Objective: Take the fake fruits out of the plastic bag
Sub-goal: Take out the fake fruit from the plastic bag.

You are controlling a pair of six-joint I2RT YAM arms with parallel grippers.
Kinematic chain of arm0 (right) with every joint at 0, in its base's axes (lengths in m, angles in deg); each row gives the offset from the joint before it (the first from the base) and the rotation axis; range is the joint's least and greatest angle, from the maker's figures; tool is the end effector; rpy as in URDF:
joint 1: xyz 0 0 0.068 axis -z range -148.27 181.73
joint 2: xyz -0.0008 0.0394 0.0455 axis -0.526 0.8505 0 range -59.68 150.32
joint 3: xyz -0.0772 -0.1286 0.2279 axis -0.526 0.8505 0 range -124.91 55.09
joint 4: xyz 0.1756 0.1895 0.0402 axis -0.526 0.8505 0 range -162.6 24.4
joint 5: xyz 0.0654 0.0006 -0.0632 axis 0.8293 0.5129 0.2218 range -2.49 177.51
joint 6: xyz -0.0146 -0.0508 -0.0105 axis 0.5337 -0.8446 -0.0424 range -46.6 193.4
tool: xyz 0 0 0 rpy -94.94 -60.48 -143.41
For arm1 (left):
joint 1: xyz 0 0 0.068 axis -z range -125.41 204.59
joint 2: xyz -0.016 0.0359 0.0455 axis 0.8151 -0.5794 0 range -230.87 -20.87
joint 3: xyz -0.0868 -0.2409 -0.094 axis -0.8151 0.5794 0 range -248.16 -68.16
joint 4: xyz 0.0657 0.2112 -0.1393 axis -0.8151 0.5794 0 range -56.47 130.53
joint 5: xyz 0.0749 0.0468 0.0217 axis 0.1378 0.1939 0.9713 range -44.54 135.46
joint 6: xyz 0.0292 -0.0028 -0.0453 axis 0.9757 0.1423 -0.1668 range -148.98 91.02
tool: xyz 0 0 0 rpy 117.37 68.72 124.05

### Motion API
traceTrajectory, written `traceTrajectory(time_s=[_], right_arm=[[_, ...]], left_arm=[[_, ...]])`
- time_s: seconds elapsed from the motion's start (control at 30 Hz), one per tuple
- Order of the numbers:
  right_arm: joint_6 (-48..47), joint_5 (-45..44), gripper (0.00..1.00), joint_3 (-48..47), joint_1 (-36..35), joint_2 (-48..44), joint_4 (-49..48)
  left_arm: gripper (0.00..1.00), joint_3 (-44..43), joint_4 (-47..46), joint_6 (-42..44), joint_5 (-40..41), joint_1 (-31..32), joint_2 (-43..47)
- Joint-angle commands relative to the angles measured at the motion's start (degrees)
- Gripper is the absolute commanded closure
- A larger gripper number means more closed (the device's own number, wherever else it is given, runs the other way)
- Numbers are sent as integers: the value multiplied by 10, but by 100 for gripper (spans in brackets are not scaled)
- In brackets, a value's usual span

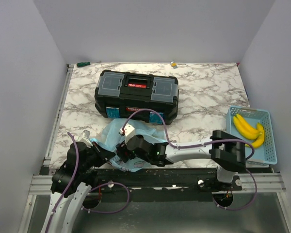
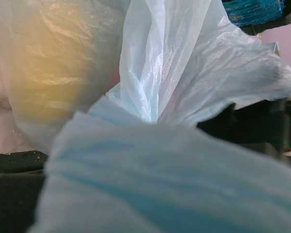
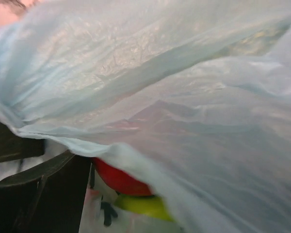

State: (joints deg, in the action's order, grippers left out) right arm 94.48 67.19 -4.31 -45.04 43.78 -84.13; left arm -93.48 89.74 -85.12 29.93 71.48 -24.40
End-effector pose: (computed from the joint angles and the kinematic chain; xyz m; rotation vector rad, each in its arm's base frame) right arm 0.1011 0.3767 0.1853 -0.8197 2.0051 0.6374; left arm 0.0461 -0.0241 0.2151 -0.6239 2.2476 -0.9846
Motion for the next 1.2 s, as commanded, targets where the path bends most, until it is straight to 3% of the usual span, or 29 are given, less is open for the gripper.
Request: traceTrajectory(time_s=[0.0, 0.33, 0.6, 0.77, 0.9, 1.17], right_arm=[[-5, -27, 54, 16, 3, -71, 9], [6, -41, 69, 26, 3, -179, 22], [-32, -100, 73, 6, 4, -262, 38], [-22, -73, 74, 12, 13, -273, 23], [26, 5, 76, 17, 14, -251, 8], [92, 332, 80, 51, 14, -219, -152]], left_arm=[[100, 5, -7, 5, -6, 0, -7], [100, -7, -16, 15, -4, 0, -27], [100, -3, -25, 16, -6, 0, -32], [100, -8, -36, 15, -9, 0, -36], [100, -18, -47, 13, -10, 0, -42], [100, -51, -73, 20, 22, 0, -70]])
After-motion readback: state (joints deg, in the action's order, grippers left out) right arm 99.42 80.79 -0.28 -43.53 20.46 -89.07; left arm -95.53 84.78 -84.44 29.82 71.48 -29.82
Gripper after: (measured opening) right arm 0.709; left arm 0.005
